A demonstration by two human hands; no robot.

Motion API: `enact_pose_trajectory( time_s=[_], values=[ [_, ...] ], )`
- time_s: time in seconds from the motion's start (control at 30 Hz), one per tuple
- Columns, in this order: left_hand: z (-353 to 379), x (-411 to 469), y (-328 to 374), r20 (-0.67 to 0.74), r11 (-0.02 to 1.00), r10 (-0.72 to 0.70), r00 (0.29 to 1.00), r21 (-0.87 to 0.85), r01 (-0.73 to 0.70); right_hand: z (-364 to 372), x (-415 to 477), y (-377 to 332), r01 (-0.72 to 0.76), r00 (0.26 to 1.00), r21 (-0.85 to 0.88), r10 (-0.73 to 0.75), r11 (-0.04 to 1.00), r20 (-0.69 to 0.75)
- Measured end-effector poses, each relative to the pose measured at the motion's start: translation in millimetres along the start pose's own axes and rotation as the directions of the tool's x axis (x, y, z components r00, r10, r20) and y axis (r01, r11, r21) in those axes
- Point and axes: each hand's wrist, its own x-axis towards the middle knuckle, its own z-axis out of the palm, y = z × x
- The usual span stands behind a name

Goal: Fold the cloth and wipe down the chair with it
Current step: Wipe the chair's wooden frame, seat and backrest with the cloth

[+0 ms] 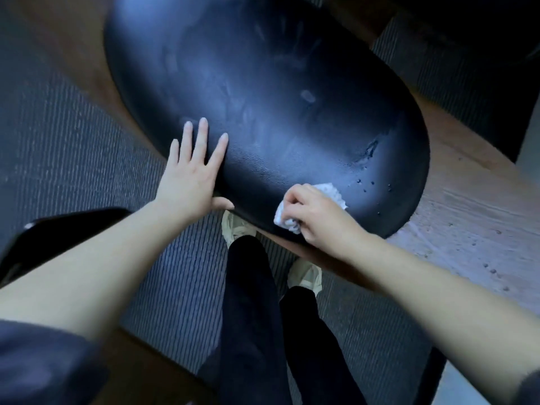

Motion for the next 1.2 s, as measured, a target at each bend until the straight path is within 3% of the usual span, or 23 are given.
enact_pose_trajectory(
  time_s=[0.13,0.23,0.33,0.53,0.73,0.93,1.07,1.2],
  values=[
    [12,-10,5,-0.041,0.991,-0.123,0.992,-0.051,0.121,-10,8,8,0.177,0.983,-0.104,-0.170,0.979,0.075],
    [13,-15,1,-0.075,0.966,-0.207,0.975,-0.173,0.192,11,40,-4,0.220,0.975,-0.089,-0.219,0.971,0.022],
    [16,-18,-10,-0.071,0.963,-0.180,0.981,-0.215,0.161,28,58,-16,0.198,0.979,-0.108,-0.201,0.974,-0.018],
    [25,-24,-18,-0.146,0.960,-0.188,0.971,-0.239,0.150,8,4,-4,0.332,0.931,-0.138,-0.300,0.933,0.208],
    [35,-27,-28,-0.170,0.938,-0.216,0.961,-0.311,0.156,45,72,-30,0.343,0.939,-0.234,-0.330,0.910,0.094],
    [48,-33,-40,-0.172,0.893,-0.313,0.934,-0.387,0.228,20,31,-13,0.458,0.863,-0.228,-0.369,0.859,0.345],
    [58,-30,-46,-0.208,0.900,-0.292,0.933,-0.389,0.196,45,101,-32,0.535,0.844,-0.347,-0.471,0.770,0.256],
    [63,-35,-61,-0.249,0.923,-0.230,0.941,-0.361,0.130,47,99,-33,0.492,0.870,-0.398,-0.438,0.774,0.225]
  ],
)
